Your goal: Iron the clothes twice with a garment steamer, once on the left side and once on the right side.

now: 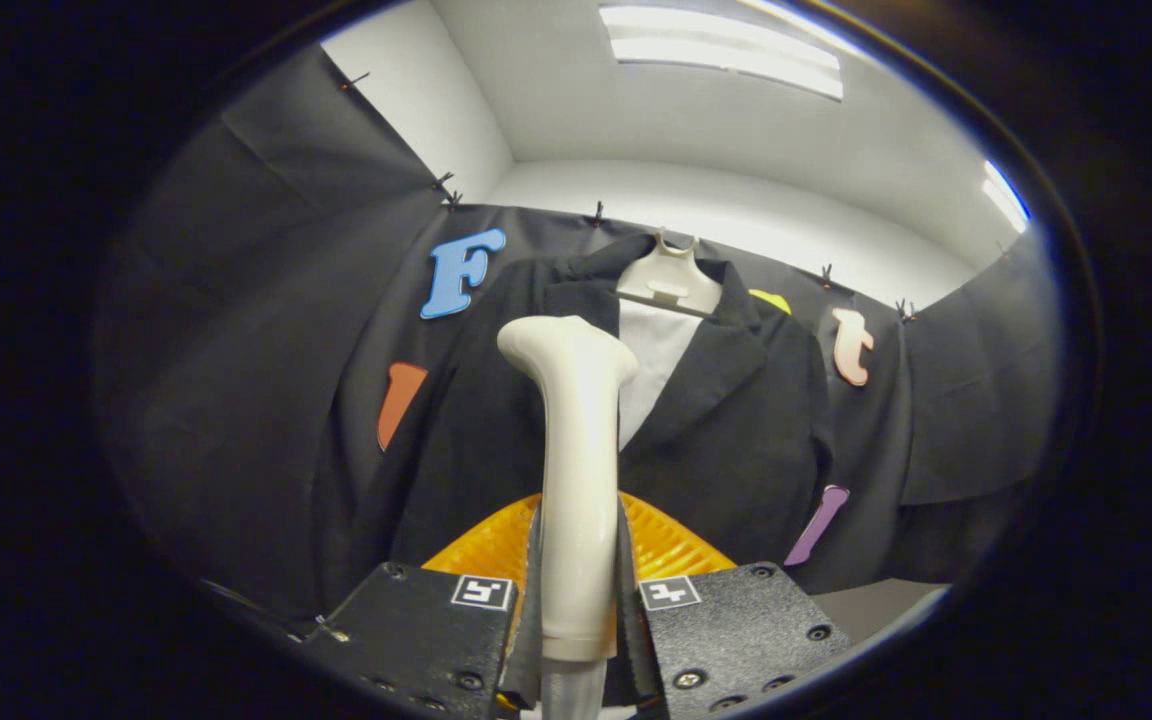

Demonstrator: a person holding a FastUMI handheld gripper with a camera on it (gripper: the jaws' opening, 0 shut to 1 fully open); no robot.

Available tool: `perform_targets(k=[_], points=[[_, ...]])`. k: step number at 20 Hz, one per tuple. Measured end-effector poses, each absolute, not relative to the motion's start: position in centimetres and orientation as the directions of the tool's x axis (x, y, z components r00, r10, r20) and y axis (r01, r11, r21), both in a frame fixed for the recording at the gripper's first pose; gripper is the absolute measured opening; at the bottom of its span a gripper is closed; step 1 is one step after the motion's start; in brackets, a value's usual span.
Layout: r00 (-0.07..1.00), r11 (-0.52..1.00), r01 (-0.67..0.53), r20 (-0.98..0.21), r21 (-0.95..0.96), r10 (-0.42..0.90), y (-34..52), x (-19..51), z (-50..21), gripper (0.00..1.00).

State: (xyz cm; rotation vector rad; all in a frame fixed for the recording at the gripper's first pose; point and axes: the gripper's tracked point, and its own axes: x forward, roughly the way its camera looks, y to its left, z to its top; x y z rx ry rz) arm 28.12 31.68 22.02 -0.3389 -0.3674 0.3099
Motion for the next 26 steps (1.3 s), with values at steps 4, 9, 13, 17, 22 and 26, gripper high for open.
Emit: perform_targets(k=[4,9,13,17,22,26], points=[[0.902,0.888,-0.246,0.244,-0.389,0.357,31.1,27.6,20.4,0.33],[0.919,0.874,-0.273,0.16,-0.402,0.36,30.6,26.5,17.7,0.33],[0.931,0.869,-0.286,0.1,-0.403,0.352,29.9,25.8,15.7,0.33],[0.942,0.865,-0.3,0.015,-0.402,0.334,29.0,24.9,13.4,0.33],[0.953,0.861,-0.297,-0.078,-0.413,0.291,27.7,24.0,10.6,0.33],[0.949,0.844,-0.315,-0.143,-0.435,0.281,27.1,23.5,8.7,0.33]])
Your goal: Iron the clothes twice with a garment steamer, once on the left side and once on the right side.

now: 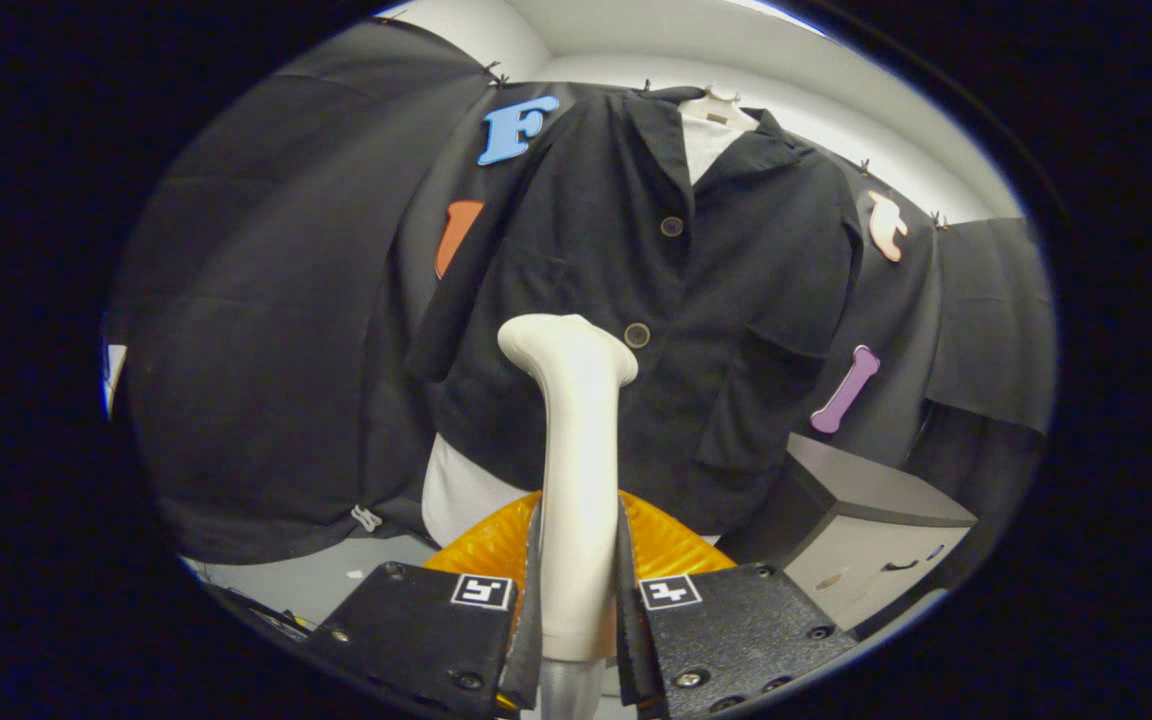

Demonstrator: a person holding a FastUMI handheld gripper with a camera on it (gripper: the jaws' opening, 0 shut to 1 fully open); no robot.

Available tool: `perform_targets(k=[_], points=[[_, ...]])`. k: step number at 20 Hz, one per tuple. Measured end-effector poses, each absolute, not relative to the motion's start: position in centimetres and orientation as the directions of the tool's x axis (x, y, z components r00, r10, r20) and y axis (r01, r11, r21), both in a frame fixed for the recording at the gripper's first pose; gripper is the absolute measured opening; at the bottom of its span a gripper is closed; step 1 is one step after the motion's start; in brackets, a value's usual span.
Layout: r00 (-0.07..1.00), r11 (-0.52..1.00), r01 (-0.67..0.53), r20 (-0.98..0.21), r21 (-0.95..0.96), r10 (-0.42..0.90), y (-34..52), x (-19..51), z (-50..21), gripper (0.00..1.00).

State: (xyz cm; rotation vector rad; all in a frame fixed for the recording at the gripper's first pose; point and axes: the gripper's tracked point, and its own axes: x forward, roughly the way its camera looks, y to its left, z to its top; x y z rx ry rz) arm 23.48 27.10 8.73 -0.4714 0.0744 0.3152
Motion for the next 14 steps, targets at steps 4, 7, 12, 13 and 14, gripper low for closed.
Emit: perform_targets(k=[4,7,12,13,14], points=[[0.946,0.832,-0.323,-0.177,-0.451,0.271,26.6,23.1,7.6,0.33],[0.944,0.829,-0.328,-0.2,-0.454,0.264,26.4,22.8,6.9,0.33],[0.934,0.812,-0.346,-0.255,-0.47,0.251,25.6,21.9,5.4,0.33],[0.93,0.808,-0.354,-0.271,-0.472,0.249,25.4,21.7,5.1,0.33],[0.927,0.806,-0.357,-0.281,-0.473,0.246,25.2,21.5,4.9,0.33]])
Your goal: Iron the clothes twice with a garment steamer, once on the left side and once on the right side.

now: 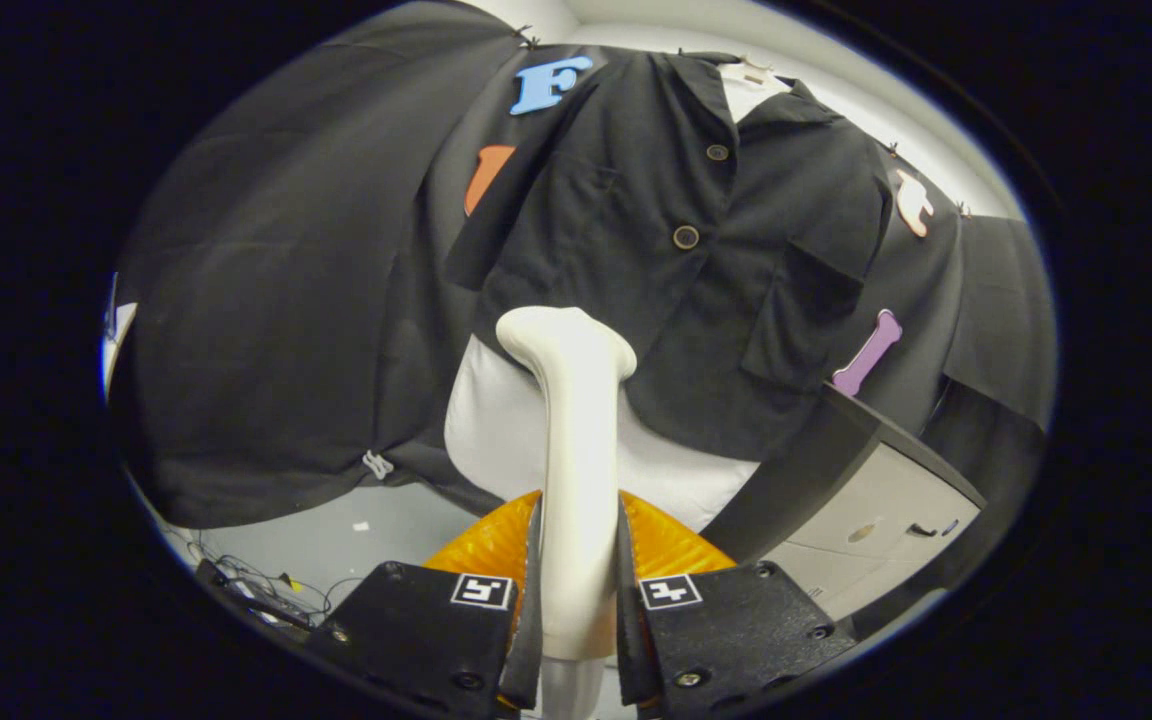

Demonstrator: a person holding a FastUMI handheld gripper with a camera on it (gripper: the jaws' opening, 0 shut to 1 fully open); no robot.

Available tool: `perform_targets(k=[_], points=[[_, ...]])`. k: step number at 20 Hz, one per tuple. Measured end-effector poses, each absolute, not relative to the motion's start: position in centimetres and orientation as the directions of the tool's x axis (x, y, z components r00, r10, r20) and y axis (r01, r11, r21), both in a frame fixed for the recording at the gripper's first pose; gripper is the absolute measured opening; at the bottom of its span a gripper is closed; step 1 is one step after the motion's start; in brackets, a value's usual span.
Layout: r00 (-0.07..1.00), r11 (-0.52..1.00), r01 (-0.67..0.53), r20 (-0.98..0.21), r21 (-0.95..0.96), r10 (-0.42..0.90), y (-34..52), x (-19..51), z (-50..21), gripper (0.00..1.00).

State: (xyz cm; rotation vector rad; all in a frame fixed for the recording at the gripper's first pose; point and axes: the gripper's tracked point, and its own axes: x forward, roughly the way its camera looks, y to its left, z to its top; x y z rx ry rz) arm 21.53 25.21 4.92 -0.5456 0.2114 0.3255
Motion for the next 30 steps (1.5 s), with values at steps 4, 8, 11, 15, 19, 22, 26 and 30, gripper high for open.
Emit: perform_targets(k=[4,8,11,15,19,22,26,30], points=[[0.925,0.812,-0.361,-0.289,-0.459,0.247,24.8,20.9,5.1,0.33],[0.936,0.844,-0.335,-0.254,-0.42,0.245,24.3,20.8,6.4,0.33],[0.944,0.866,-0.308,-0.237,-0.393,0.228,23.3,20.5,7.2,0.33],[0.957,0.885,-0.259,-0.229,-0.387,0.18,20.7,19.9,7.8,0.33],[0.966,0.913,-0.178,-0.241,-0.368,0.091,17.3,18.7,8.2,0.33],[0.97,0.929,-0.11,-0.243,-0.354,0.022,15.1,18.0,8.6,0.33],[0.964,0.946,-0.044,-0.261,-0.321,-0.044,12.4,16.7,8.4,0.33],[0.957,0.956,-0.031,-0.285,-0.293,-0.056,10.9,16.2,8.3,0.33]])
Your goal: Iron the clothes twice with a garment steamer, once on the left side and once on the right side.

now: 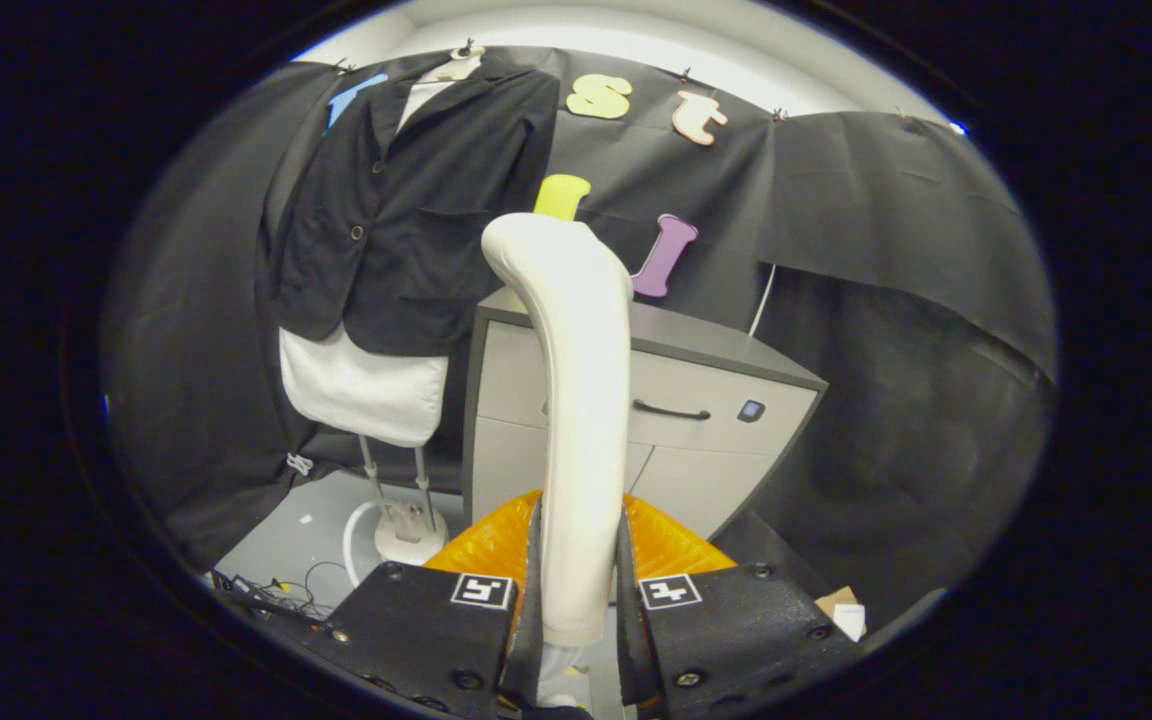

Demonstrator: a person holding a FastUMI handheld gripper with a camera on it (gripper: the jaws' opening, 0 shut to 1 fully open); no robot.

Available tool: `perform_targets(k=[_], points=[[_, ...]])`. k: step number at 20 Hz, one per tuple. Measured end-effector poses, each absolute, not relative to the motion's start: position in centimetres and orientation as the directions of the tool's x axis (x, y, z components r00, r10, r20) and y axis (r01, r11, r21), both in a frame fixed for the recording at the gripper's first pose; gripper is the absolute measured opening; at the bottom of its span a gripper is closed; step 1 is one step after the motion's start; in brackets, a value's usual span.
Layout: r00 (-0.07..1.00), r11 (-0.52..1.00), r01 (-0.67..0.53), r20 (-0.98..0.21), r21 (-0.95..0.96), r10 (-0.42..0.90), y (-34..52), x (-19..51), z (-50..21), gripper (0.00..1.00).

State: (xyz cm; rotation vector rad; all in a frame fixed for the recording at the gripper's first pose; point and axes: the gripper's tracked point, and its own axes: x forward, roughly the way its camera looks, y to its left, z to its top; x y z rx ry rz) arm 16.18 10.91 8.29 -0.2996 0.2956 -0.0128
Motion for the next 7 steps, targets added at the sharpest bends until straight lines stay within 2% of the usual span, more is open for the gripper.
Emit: perform_targets(k=[7], points=[[0.946,0.964,-0.071,-0.324,-0.258,-0.017,8.6,15.9,8.0,0.33]])
